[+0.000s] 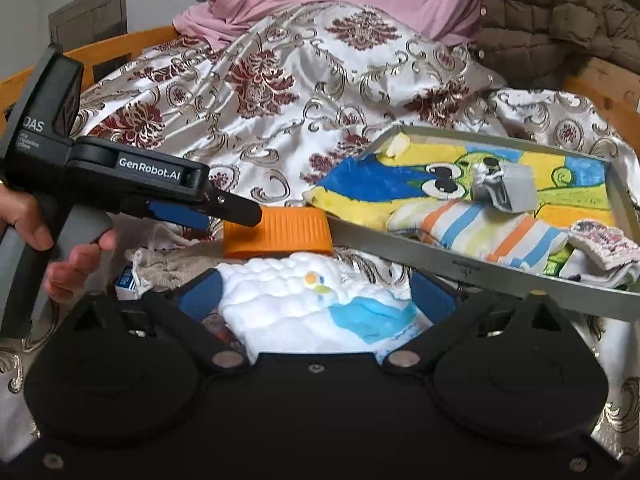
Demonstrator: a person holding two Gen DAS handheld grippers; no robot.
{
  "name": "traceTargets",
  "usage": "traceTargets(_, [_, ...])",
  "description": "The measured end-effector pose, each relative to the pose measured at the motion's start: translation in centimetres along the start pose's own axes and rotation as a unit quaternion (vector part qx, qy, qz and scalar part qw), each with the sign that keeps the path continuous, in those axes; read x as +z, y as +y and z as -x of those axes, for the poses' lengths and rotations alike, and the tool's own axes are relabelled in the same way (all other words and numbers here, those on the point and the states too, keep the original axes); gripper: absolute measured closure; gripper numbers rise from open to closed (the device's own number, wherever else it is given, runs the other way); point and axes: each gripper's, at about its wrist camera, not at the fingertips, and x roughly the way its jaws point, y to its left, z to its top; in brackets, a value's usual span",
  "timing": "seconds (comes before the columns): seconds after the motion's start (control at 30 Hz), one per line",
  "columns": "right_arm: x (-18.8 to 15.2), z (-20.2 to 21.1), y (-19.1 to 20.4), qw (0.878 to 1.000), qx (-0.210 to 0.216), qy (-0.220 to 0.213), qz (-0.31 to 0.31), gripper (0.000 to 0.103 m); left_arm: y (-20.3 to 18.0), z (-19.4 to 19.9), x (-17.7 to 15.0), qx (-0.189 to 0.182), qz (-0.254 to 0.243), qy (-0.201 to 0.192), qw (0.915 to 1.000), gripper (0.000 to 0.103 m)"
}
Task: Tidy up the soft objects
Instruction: 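Move the left tool to the orange silicone piece while the right tool approaches the blue-printed white towel, then close the left tool on the orange piece while the right tool grasps the white towel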
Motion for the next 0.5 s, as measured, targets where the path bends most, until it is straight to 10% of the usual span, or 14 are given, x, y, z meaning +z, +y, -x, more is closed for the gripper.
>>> traceTargets(0.5, [-1.01, -0.7, -0.55, 0.997, 0.027, 0.044, -0.059, 0.037, -0.82, -0.59, -0.23, -0.014, -0.027, 0.018, 0.9994, 0.063])
